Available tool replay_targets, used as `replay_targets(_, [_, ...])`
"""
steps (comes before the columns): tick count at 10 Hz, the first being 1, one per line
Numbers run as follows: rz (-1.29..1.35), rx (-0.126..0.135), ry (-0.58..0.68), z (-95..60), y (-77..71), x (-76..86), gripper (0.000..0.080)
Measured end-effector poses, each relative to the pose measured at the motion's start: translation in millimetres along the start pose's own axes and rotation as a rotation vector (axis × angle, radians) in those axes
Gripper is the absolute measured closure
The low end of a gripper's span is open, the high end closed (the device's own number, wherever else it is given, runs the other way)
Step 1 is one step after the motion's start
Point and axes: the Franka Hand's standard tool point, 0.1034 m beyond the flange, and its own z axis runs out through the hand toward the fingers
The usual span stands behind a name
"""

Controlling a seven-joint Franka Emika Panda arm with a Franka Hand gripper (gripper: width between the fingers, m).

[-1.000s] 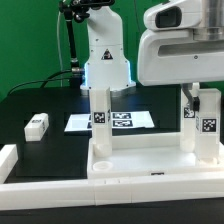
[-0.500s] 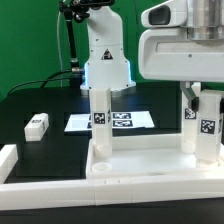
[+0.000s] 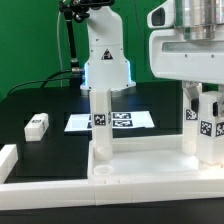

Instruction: Assemble desk

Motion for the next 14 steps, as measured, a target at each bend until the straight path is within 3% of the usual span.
replay_targets(3, [0.365,0.010,0.011,1.3,4.3,4.1,0.0511])
replay_targets(4, [0.555,0.045,0.025,2.1,5.9,0.5,0.0511])
replay_targets(6, [0.555,0.045,0.025,2.1,5.9,0.5,0.0508])
replay_targets(7, [0.555,0.045,0.025,2.1,5.9,0.5,0.0449])
replay_targets(8, [0.555,0.045,0.025,2.1,5.9,0.5,0.0449])
replay_targets(10, [0.555,0.045,0.025,2.1,5.9,0.5,0.0187])
replay_targets(14, [0.555,0.045,0.025,2.1,5.9,0.5,0.0151])
